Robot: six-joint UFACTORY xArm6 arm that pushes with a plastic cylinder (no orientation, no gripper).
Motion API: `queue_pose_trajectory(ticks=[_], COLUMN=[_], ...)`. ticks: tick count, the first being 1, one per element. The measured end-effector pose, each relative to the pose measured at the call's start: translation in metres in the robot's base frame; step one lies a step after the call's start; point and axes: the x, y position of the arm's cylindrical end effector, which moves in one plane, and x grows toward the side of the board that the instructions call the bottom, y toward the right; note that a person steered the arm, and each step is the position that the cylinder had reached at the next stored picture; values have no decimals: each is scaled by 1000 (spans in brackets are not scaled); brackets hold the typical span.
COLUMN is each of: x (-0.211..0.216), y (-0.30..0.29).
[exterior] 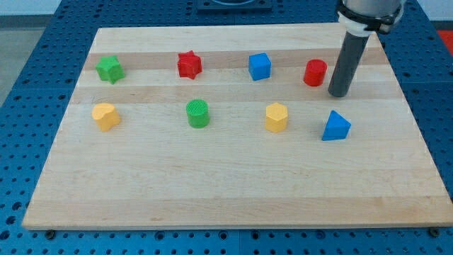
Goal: Move the hexagon above the triangle
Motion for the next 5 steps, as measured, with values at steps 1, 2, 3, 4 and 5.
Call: queue_pose_trajectory(ticks=[1, 2, 3, 4, 5], x=[0, 0, 0, 0, 0], y=[-2, -14, -26, -33, -40])
